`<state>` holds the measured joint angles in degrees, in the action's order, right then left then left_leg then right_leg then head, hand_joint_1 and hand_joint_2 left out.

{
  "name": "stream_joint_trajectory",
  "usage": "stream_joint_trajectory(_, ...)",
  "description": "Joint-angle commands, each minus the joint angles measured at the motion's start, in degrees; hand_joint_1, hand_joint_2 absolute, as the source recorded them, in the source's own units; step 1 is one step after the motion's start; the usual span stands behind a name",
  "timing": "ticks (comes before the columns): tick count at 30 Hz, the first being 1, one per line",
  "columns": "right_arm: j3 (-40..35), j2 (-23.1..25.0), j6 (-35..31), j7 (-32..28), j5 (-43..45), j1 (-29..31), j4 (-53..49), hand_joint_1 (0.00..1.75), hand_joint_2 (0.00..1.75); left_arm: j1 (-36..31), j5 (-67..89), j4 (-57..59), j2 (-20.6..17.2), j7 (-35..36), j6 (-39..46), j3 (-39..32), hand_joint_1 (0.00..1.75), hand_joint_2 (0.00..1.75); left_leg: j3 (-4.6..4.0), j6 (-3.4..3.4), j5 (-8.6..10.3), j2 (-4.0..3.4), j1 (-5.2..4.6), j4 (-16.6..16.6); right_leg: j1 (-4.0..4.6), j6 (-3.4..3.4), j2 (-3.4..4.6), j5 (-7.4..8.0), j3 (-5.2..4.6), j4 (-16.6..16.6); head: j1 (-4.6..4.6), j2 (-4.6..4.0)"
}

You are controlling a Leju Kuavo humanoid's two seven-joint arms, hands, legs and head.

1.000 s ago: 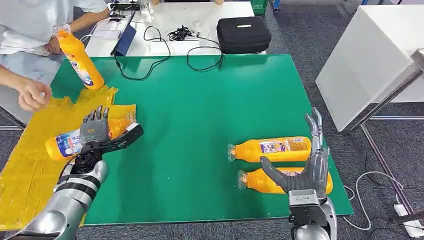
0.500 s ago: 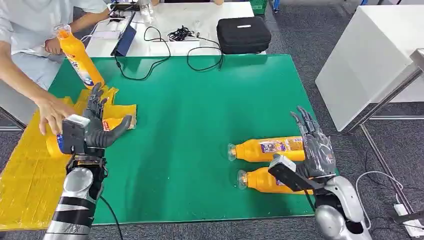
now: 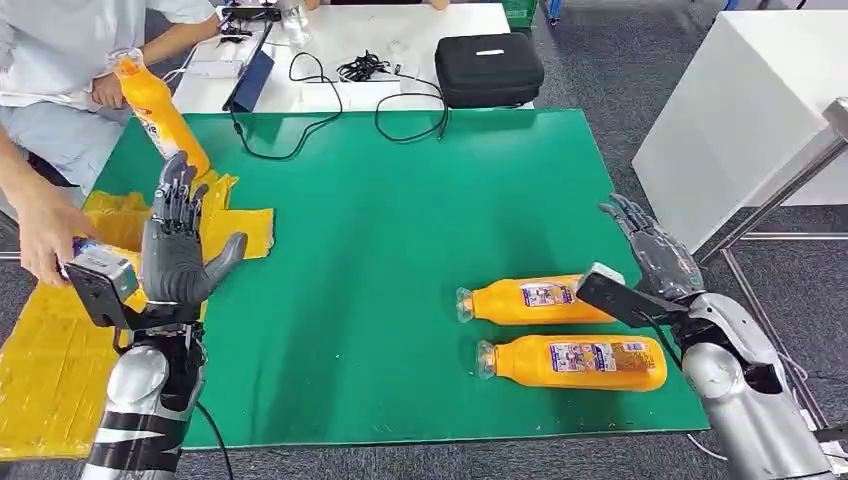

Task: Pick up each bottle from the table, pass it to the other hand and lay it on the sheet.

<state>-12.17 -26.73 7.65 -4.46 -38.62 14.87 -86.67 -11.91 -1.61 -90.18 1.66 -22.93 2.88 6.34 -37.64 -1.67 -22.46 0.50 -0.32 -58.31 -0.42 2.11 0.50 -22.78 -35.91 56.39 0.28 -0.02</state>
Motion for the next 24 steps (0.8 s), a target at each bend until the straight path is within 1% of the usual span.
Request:
stream_joint_trajectory(1, -10.3, 0.16, 2.05, -0.5, 0.9, 8.03, 13.24, 0.0, 1.75, -1.2, -3.67, 1.14, -0.21, 0.15, -2.47, 2.8, 0.0, 1.75, 0.36, 0.09, -0.13, -0.21, 0.04, 0.03, 0.05, -0.04, 0.15, -0.04, 0.33, -0.09, 0.0, 0.0)
stream_joint_trajectory(2, -11.3, 0.45, 2.15, -0.49, 0.72, 8.67, 14.67, 0.0, 1.75, -1.28, -3.67, 1.2, -0.12, 0.15, -2.4, 3.04, 0.0, 1.75, 0.24, 0.07, -0.09, -0.18, 0.05, 0.01, 0.06, -0.03, 0.13, -0.01, 0.23, -0.08, -0.02, 0.0)
stream_joint_trajectory(4, -12.84, 0.75, 2.22, -0.47, 0.69, 9.27, 16.62, 0.0, 1.75, -1.45, -3.68, 1.47, -0.02, 0.15, -2.41, 3.49, 0.0, 1.75, 0.51, 0.12, -0.19, -0.26, 0.07, 0.01, 0.09, -0.06, 0.17, -0.07, 0.49, -0.11, 0.0, 0.0)
stream_joint_trajectory(5, -13.48, 0.88, 2.35, -0.45, 0.82, 9.33, 17.57, 0.0, 1.75, -1.52, -3.69, 1.61, 0.02, 0.12, -2.37, 3.67, 0.0, 1.75, 0.37, 0.1, -0.13, -0.2, 0.07, 0.02, 0.08, -0.04, 0.13, -0.03, 0.35, -0.1, 0.0, 0.0)
stream_joint_trajectory(6, -13.74, 0.96, 2.27, -0.52, 0.75, 9.31, 17.97, 0.0, 1.75, -1.53, -3.67, 1.64, 0.08, 0.06, -2.28, 3.71, 0.0, 1.75, 0.51, 0.13, -0.18, -0.23, 0.08, 0.01, 0.09, -0.06, 0.14, -0.08, 0.49, -0.1, 0.0, 0.0)
stream_joint_trajectory(8, -15.01, 1.8, 2.35, -0.5, 0.77, 10.06, 20.89, 0.0, 1.75, -1.88, -3.59, 1.99, 0.1, -0.02, -2.1, 4.05, 0.0, 1.75, 0.3, 0.08, -0.09, -0.14, 0.07, 0.03, 0.08, -0.04, 0.08, -0.03, 0.29, -0.1, 0.0, 0.0)
stream_joint_trajectory(10, -15.69, 2.35, 2.34, -0.49, 0.69, 10.36, 22.38, 0.0, 1.75, -2.27, -3.59, 2.4, 0.1, -0.02, -2.07, 4.14, 0.0, 1.75, 0.56, 0.13, -0.2, -0.2, 0.09, 0.04, 0.1, -0.06, 0.11, -0.1, 0.56, -0.13, 0.0, 0.0)
stream_joint_trajectory(11, -16.08, 2.78, 2.16, -0.53, 0.53, 10.49, 23.28, 0.0, 1.75, -2.51, -3.59, 2.58, 0.15, -0.02, -2.08, 4.22, 0.0, 1.75, 0.37, 0.1, -0.12, -0.17, 0.07, 0.04, 0.07, -0.05, 0.1, -0.05, 0.36, -0.11, 0.0, 0.0)
stream_joint_trajectory(12, -16.49, 3.25, 2.16, -0.54, 0.51, 10.8, 24.46, 0.0, 1.75, -2.71, -3.58, 2.76, 0.25, -0.03, -2.06, 4.36, 0.0, 1.75, 0.45, 0.12, -0.16, -0.19, 0.09, 0.03, 0.1, -0.06, 0.11, -0.08, 0.45, -0.11, 0.0, 0.0)
stream_joint_trajectory(13, -16.96, 3.73, 2.19, -0.54, 0.48, 11.17, 25.82, 0.0, 1.75, -2.93, -3.55, 3.02, 0.28, -0.03, -2.03, 4.54, 0.0, 1.75, 0.34, 0.09, -0.11, -0.16, 0.07, 0.05, 0.08, -0.05, 0.1, -0.04, 0.34, -0.11, -0.02, 0.0)
stream_joint_trajectory(15, -18.35, 4.61, 2.19, -0.41, 0.07, 12.2, 29.17, 0.0, 1.75, -3.39, -3.5, 3.46, 0.35, -0.02, -1.89, 4.96, 0.0, 1.75, 0.58, 0.15, -0.2, -0.19, 0.1, 0.04, 0.11, -0.08, 0.1, -0.11, 0.58, -0.12, 0.0, 0.0)
stream_joint_trajectory(16, -19.1, 4.82, 2.05, -0.16, -0.39, 12.6, 30.38, 0.0, 1.75, -3.52, -3.5, 3.6, 0.33, -0.02, -1.83, 5.06, 0.0, 1.75, 0.39, 0.11, -0.12, -0.13, 0.09, 0.03, 0.1, -0.06, 0.07, -0.06, 0.39, -0.1, 0.0, 0.0)
stream_joint_trajectory(17, -19.4, 5.04, 1.59, -0.15, -0.54, 12.68, 31.08, 0.0, 1.75, -3.58, -3.5, 3.68, 0.31, -0.04, -1.86, 5.16, 0.0, 1.75, 0.24, 0.07, -0.05, -0.1, 0.06, 0.04, 0.06, -0.04, 0.06, -0.01, 0.23, -0.09, 0.0, 0.0)
stream_joint_trajectory(18, -19.4, 5.04, 1.59, -0.15, -0.54, 12.68, 31.08, 0.0, 1.75, -3.58, -3.5, 3.68, 0.31, -0.04, -1.86, 5.16, 0.0, 1.75, 0.43, 0.11, -0.13, -0.16, 0.09, 0.04, 0.1, -0.06, 0.09, -0.05, 0.42, -0.12, 0.0, 0.0)
stream_joint_trajectory(21, -19.4, 5.04, 1.59, -0.15, -0.54, 12.68, 31.08, 0.0, 1.75, -3.58, -3.5, 3.68, 0.31, -0.04, -1.86, 5.16, 0.0, 1.75, 0.46, 0.12, -0.14, -0.14, 0.06, 0.03, 0.08, -0.06, 0.05, -0.09, 0.45, -0.08, 0.0, 0.0)
stream_joint_trajectory(23, -19.4, 5.04, 1.59, -0.15, -0.54, 12.68, 31.08, 0.0, 1.75, -3.58, -3.5, 3.68, 0.31, -0.04, -1.86, 5.16, 0.0, 1.75, 0.24, 0.07, -0.07, -0.09, 0.03, 0.03, 0.04, -0.04, 0.04, -0.04, 0.22, -0.05, 0.0, 0.0)
stream_joint_trajectory(24, -19.4, 5.04, 1.59, -0.15, -0.54, 12.68, 31.08, 0.0, 1.75, -3.58, -3.5, 3.68, 0.31, -0.04, -1.86, 5.16, 0.0, 1.75, 0.44, 0.11, -0.15, -0.13, 0.05, 0.02, 0.06, -0.06, 0.06, -0.1, 0.42, -0.05, -0.02, 0.0)
